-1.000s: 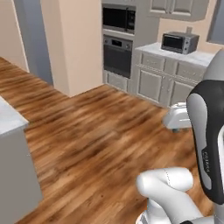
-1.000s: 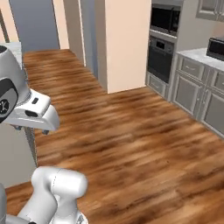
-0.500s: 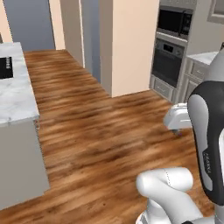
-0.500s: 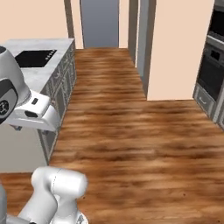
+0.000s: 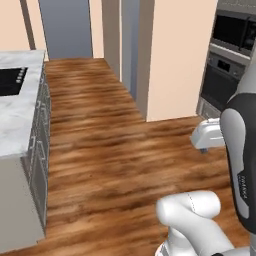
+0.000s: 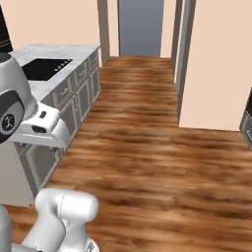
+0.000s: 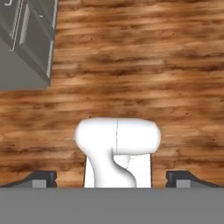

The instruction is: Navigate to the stove.

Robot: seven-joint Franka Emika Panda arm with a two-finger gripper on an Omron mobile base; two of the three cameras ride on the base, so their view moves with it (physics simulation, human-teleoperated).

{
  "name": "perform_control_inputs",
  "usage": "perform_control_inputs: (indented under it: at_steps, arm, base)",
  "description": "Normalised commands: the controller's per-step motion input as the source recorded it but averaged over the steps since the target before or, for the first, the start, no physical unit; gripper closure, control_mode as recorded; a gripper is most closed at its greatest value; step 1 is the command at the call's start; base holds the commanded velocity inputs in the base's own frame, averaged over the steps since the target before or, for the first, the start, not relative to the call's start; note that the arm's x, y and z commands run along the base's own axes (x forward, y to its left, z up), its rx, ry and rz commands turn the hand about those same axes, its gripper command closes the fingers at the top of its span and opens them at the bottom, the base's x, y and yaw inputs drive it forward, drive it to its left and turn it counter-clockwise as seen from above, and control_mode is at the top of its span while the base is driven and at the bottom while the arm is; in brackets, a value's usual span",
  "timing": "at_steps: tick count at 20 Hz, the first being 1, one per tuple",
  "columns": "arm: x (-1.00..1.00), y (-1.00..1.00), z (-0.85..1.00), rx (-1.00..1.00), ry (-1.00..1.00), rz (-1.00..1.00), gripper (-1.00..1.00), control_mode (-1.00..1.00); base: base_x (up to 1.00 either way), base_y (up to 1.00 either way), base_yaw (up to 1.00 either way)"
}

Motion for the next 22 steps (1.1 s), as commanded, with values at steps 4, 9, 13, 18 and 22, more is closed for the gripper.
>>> perform_control_inputs:
  at_steps: [4,9,13,18,22]
  arm:
    - [0.00,0.00,0.00,0.00,0.00,0.00,-1.00,1.00]
    - [0.00,0.00,0.00,0.00,0.00,0.00,-1.00,1.00]
    - [0.00,0.00,0.00,0.00,0.00,0.00,-1.00,1.00]
    - [0.00,0.00,0.00,0.00,0.00,0.00,-1.00,1.00]
    - [0.00,0.00,0.00,0.00,0.00,0.00,-1.00,1.00]
  base:
    - [1.00,-0.32,0.20]
    - [1.00,-0.27,0.20]
    - [1.00,-0.27,0.22]
    - [1.00,-0.38,0.23]
    - [1.00,-0.55,0.15]
